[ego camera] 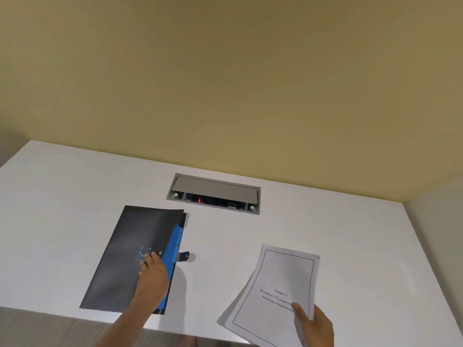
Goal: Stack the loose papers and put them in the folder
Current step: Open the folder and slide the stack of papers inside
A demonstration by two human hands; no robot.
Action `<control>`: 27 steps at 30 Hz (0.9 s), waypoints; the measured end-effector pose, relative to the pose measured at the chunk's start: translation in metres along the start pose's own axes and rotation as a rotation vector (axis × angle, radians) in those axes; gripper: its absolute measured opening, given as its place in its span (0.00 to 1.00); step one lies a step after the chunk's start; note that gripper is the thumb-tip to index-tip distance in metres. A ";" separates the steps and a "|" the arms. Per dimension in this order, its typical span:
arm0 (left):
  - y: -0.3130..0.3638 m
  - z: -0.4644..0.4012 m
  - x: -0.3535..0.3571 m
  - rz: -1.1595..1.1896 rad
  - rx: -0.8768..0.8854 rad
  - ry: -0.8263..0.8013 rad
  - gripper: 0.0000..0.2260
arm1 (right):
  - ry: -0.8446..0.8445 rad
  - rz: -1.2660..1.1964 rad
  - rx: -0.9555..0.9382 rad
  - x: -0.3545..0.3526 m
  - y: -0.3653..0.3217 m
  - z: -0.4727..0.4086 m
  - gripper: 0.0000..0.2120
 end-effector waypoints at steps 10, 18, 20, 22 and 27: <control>0.066 0.048 -0.028 0.398 0.100 -0.098 0.27 | -0.201 0.001 -0.187 -0.048 -0.100 0.009 0.03; 0.132 0.083 -0.027 0.666 0.210 -0.059 0.24 | -0.421 0.161 -0.350 -0.072 -0.159 0.004 0.04; 0.145 0.088 -0.026 0.709 0.217 -0.053 0.23 | -0.417 0.246 -0.412 -0.072 -0.170 0.001 0.15; 0.154 0.090 -0.025 0.746 0.217 -0.060 0.22 | -0.404 0.305 -0.427 -0.068 -0.179 -0.002 0.19; 0.177 0.097 -0.027 0.749 0.219 -0.090 0.21 | -0.375 0.420 -0.440 -0.052 -0.202 -0.010 0.12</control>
Point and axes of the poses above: each hand's wrist, its own z-axis away from the middle knuckle, its own x-axis out of the palm, y = z × x, the point moved 4 cm from there along -z, towards the middle knuckle, and after that the axes turned 4 degrees about z, right-handed, at the moved point
